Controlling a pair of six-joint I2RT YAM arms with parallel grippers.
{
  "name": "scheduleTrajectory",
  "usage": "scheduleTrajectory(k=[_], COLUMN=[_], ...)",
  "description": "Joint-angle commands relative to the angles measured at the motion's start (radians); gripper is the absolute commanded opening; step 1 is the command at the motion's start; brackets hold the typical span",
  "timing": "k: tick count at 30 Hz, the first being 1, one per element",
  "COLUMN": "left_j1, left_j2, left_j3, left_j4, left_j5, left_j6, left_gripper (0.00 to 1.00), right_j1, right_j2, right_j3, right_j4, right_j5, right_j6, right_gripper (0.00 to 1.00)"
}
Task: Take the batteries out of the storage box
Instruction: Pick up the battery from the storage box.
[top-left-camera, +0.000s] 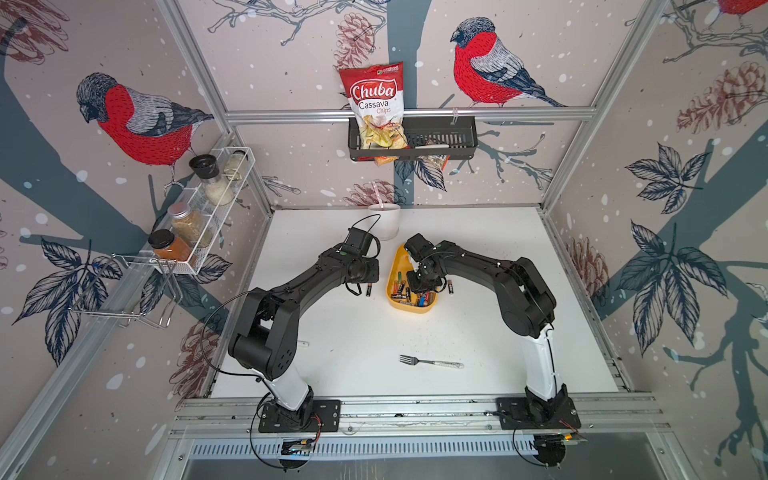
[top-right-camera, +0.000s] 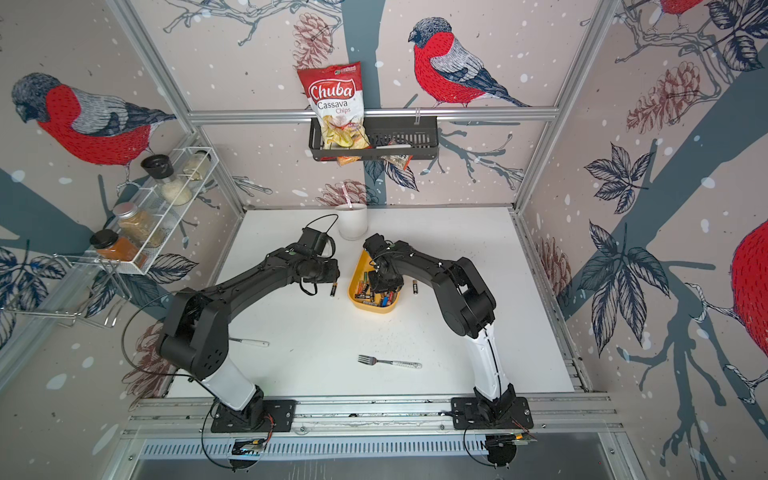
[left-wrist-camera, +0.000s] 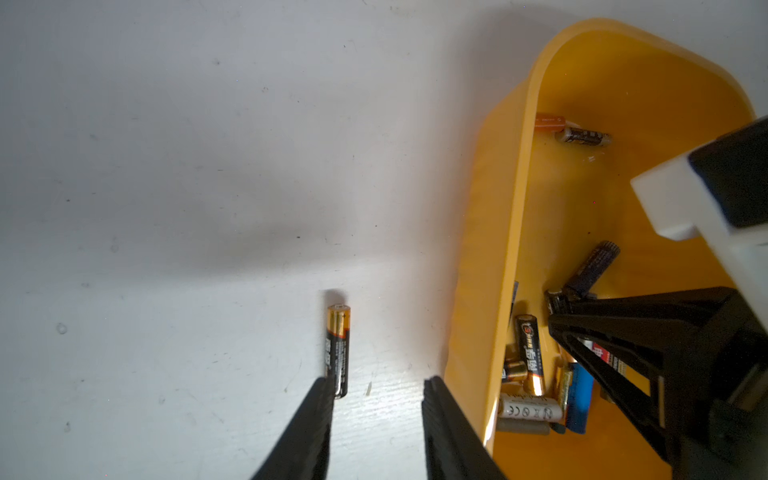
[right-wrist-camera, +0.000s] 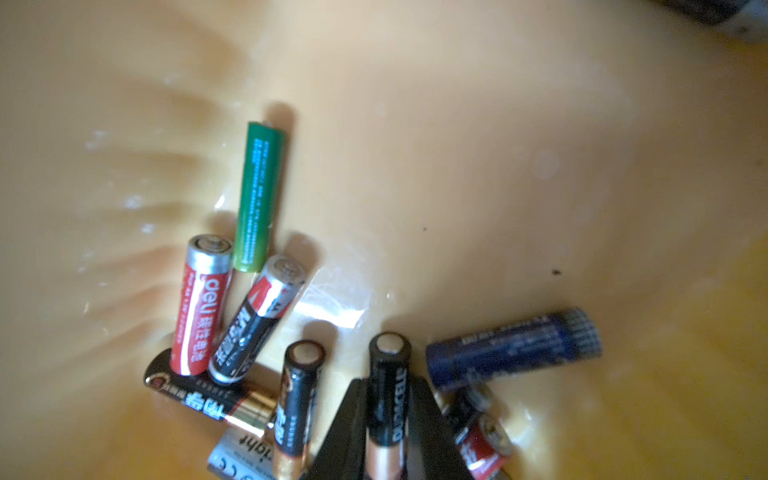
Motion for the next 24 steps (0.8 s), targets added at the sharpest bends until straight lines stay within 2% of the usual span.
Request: scheduleTrajectory(k=[1,24], left_j1=[0.0,0.0], left_j2=[-0.011,-0.007], left_j3=[-0.001,0.004], left_j4=[0.014,0.013], left_j5=[0.008,0.016], left_j6=[-0.001,-0.002], left_gripper=[0.4,0.4], right_j1=[0.001,-0.042], right_j2=[0.008,-0.097], right_j3=[0.002,0.098], right_j4=[0.0,-0.088], right_j5=[-0.005,0.004], right_j6=[-0.004,-0.017], right_gripper=[0.19,0.17])
